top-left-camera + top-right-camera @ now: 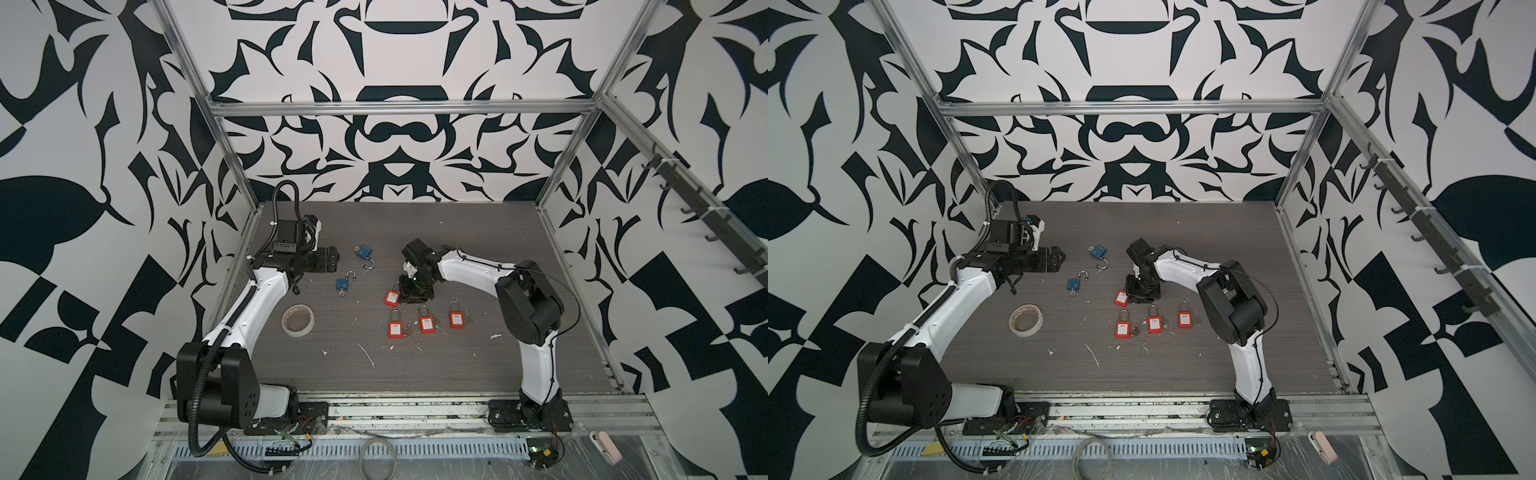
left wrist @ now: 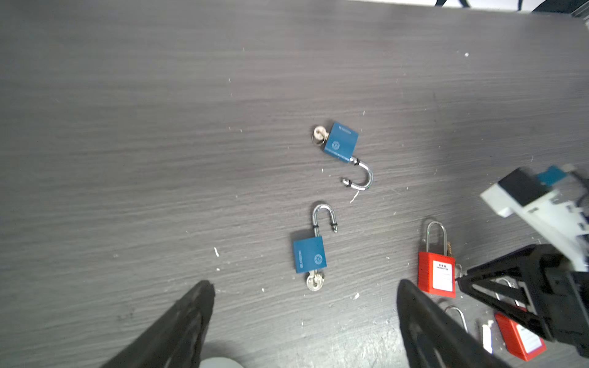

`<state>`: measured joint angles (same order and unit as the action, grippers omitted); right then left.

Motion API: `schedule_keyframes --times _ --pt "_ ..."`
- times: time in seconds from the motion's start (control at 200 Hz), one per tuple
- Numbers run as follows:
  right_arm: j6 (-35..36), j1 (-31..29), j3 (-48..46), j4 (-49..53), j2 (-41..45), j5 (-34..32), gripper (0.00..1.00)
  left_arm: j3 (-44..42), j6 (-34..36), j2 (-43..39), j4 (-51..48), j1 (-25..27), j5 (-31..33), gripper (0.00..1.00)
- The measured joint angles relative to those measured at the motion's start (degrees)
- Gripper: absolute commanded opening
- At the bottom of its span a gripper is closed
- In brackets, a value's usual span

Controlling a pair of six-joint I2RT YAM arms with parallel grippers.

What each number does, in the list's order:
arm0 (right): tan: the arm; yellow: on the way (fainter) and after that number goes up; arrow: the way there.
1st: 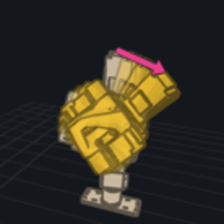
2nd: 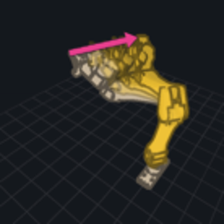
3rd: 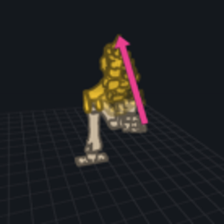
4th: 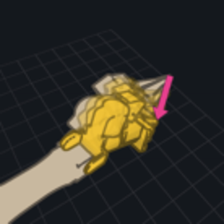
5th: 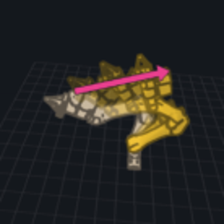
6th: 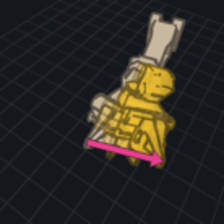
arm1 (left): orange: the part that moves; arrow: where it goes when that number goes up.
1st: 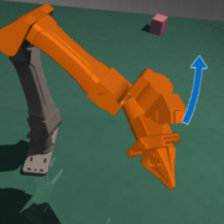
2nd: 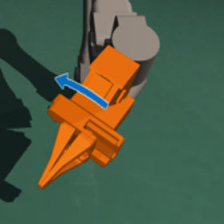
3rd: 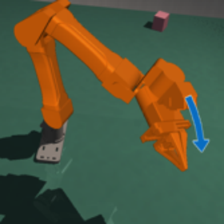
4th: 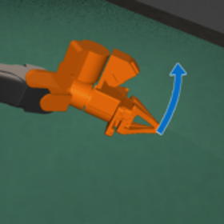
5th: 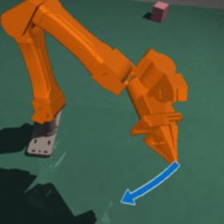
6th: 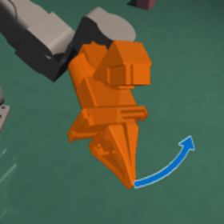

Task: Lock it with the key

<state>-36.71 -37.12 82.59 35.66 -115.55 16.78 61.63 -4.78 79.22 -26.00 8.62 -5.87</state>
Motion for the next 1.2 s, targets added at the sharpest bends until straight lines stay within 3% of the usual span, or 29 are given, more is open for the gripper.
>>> schedule_keyframes --times 0.245,0.5,0.735,1.205 --pt "2.91 0.00 0.83 2.36 4.74 -6.64 0.40 0.68 -2.91 4.00 -1.99 0.02 -0.83 0.89" --pt "6.36 0.00 -0.70 2.25 11.19 -12.87 0.40 6.99 -6.73 14.97 -9.46 2.86 0.68 0.90" --pt "8.70 0.00 -4.61 1.79 12.76 -14.03 0.40 12.31 -9.90 23.54 -13.66 8.17 4.94 0.91" --pt "11.37 0.00 -8.41 0.48 13.11 -13.46 0.40 16.87 -15.17 32.46 -16.63 9.77 9.66 0.78"
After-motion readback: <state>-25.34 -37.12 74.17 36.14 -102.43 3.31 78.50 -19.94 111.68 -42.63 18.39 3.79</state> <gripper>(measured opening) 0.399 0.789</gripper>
